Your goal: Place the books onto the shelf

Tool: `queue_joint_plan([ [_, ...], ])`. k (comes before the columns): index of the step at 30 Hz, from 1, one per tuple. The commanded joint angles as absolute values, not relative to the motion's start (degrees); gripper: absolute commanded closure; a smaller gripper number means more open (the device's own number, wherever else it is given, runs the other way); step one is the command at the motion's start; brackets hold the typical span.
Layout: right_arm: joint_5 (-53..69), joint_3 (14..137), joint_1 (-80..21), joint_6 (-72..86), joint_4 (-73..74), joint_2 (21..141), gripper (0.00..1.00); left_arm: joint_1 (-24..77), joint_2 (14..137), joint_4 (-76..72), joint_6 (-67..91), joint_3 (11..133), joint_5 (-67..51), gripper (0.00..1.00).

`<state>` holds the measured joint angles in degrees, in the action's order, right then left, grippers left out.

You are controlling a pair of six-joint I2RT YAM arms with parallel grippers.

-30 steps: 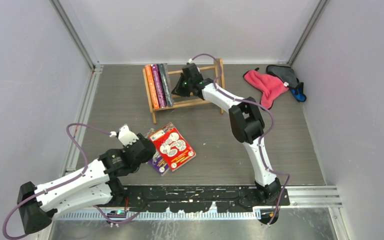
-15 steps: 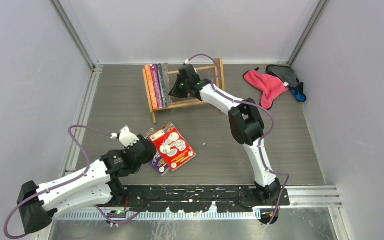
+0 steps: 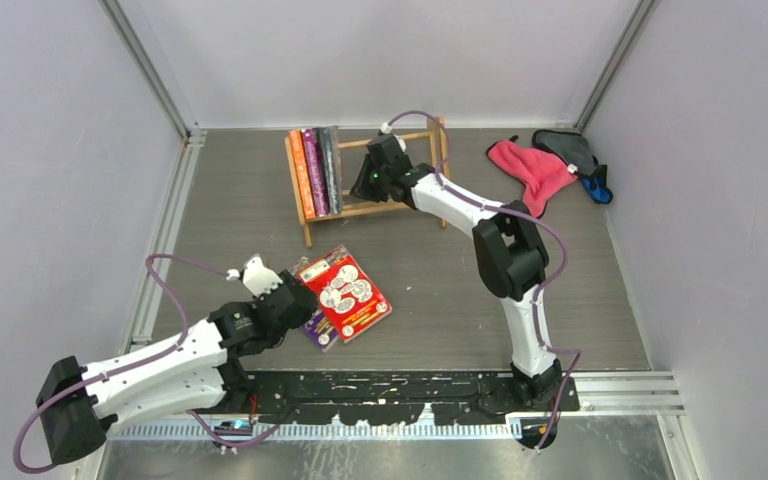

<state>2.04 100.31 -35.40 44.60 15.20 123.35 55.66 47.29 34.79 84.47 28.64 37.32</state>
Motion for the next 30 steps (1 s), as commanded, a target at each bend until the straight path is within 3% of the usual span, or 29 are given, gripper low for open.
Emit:
queue_joint_plan([
  [1, 0.18, 97.30, -34.58, 42.49, 11.17, 115.69, 0.77, 55.86, 48.35, 29.87, 86.34, 27.88, 37.63, 0.56],
  [10, 0.18, 90.70, -34.62, 42.55, 10.46, 109.33, 0.68, 55.85, 51.52, 25.38, 89.53, 26.05, 37.75, 0.54],
  [30, 2.00, 70.42, -40.19, 45.31, 12.51, 90.34, 0.66, 55.85, 61.38, 16.21, 96.30, 22.63, 38.87, 0.53],
])
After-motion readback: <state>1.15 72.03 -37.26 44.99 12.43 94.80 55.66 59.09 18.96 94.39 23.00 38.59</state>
